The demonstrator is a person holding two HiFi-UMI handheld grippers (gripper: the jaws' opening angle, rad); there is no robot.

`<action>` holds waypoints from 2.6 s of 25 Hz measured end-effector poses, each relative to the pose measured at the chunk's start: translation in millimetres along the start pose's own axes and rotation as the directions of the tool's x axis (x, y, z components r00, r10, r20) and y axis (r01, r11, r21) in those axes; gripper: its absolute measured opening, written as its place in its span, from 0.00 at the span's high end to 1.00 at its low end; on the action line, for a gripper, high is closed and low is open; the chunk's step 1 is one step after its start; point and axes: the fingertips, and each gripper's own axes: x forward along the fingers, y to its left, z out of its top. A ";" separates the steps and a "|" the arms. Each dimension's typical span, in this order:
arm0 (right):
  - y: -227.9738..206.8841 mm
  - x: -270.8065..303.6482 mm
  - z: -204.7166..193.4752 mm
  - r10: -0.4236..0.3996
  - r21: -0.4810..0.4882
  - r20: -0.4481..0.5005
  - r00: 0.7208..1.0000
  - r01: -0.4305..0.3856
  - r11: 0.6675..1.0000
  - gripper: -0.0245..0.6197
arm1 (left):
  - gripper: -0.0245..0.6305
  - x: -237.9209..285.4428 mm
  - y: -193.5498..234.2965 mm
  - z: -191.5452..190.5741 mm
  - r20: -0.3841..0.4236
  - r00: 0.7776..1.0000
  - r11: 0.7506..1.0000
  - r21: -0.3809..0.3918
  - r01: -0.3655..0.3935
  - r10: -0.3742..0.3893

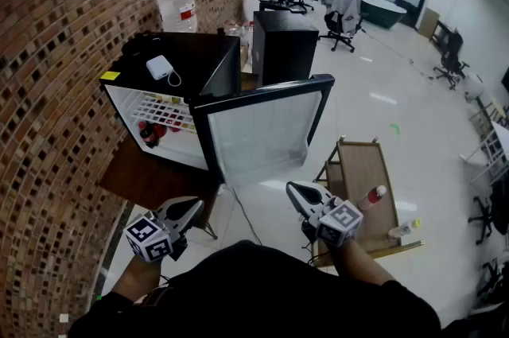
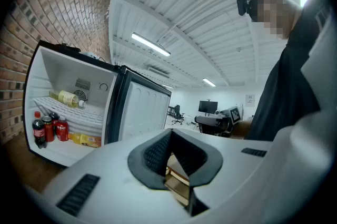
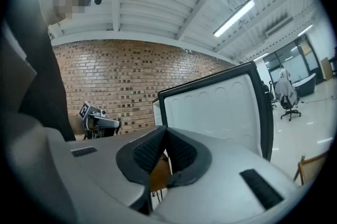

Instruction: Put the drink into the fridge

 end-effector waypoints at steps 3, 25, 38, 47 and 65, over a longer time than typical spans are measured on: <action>-13.4 -3.3 -5.4 -0.004 -0.012 -0.012 1.000 0.004 1.000 0.95 | 0.97 16.9 -2.4 2.7 0.010 1.000 1.000 -0.009 -0.001 0.001; -154.9 -119.9 -84.0 -0.335 -0.096 -0.056 0.941 0.329 0.939 0.77 | 0.97 213.7 -58.3 -47.0 -0.089 0.965 0.966 0.061 0.253 -0.247; -261.3 -231.9 -118.9 -0.555 -0.092 -0.068 0.829 0.549 0.831 0.58 | 0.97 348.5 -148.4 -101.1 -0.206 0.869 0.872 0.106 0.477 -0.450; -340.3 -311.5 -154.8 -0.693 -0.059 -0.095 0.715 0.690 0.721 0.48 | 0.97 423.2 -189.6 -140.9 -0.263 0.824 0.836 0.099 0.540 -0.502; -436.0 -334.4 -255.3 -0.704 -0.059 -0.276 0.655 0.719 0.692 0.29 | 0.97 526.9 -236.6 -213.1 -0.302 0.780 0.819 -0.005 0.574 -0.549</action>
